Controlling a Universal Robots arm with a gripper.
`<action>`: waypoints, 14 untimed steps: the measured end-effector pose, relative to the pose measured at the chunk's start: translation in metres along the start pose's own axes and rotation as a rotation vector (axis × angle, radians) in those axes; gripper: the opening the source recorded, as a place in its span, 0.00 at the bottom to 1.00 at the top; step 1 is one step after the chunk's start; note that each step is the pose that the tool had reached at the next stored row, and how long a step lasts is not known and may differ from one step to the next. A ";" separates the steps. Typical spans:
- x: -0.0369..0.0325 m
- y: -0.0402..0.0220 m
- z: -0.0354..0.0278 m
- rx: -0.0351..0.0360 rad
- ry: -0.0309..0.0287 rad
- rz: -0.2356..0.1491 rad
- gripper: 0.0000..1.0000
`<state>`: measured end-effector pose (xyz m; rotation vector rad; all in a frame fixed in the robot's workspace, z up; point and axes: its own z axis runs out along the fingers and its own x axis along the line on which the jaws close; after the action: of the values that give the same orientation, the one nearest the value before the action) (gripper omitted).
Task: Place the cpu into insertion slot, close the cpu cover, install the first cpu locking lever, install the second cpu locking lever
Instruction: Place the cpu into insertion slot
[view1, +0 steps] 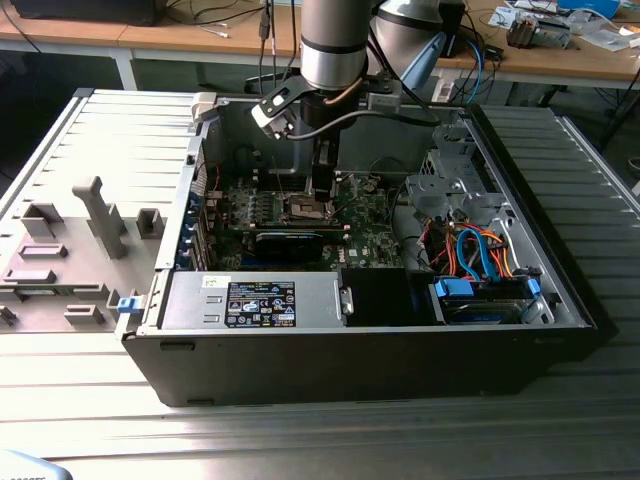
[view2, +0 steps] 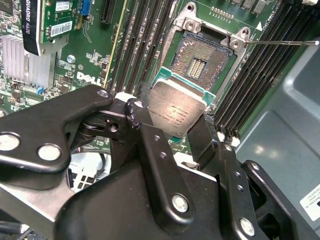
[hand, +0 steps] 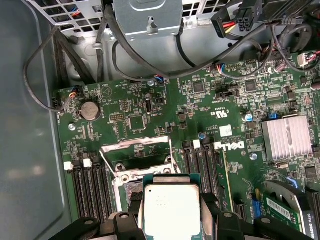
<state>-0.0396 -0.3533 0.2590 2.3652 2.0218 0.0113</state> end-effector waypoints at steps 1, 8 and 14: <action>0.0000 0.0000 0.0000 0.0000 -0.0001 0.001 0.54; 0.0000 0.0000 0.0003 0.0001 -0.0004 0.013 0.54; 0.0000 0.0000 0.0006 0.0003 -0.0007 0.024 0.54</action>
<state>-0.0396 -0.3533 0.2585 2.3893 1.9931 0.0107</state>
